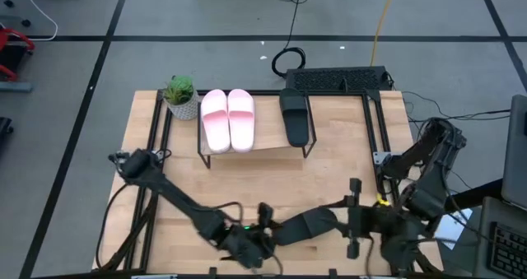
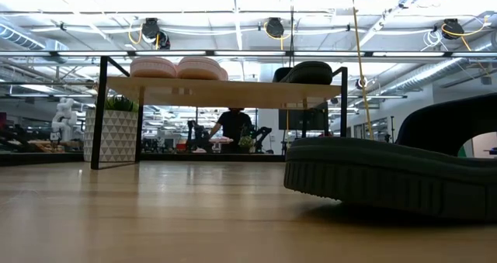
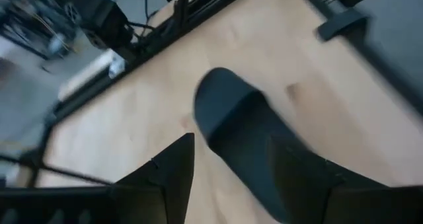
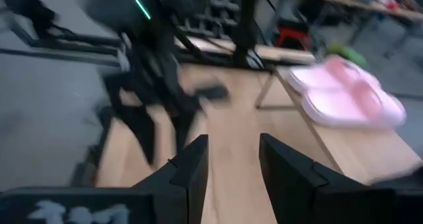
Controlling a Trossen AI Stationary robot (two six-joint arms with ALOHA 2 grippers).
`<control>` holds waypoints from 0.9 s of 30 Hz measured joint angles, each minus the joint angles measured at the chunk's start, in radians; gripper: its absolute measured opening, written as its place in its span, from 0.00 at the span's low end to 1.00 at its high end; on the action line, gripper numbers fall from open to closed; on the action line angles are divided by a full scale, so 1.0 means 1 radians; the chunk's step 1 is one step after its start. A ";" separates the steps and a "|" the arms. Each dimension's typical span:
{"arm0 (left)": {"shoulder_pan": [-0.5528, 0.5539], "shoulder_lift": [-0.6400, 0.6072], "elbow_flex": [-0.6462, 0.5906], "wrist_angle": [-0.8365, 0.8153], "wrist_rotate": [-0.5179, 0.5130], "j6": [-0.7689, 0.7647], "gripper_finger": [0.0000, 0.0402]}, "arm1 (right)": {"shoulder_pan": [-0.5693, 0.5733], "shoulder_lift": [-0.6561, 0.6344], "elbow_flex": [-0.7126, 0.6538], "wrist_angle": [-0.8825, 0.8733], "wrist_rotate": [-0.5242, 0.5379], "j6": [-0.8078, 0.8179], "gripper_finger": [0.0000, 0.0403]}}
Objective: Pick and place slides into the shelf
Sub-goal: Put the black slipper on the shelf
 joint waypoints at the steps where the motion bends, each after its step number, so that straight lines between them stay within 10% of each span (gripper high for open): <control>1: 0.017 0.022 0.000 0.040 0.002 0.045 0.48 | 0.006 -0.006 0.000 0.034 -0.002 -0.033 0.31; 27: 0.129 0.222 0.000 0.453 0.173 0.414 0.48 | -0.010 -0.019 0.000 0.280 -0.002 -0.354 0.31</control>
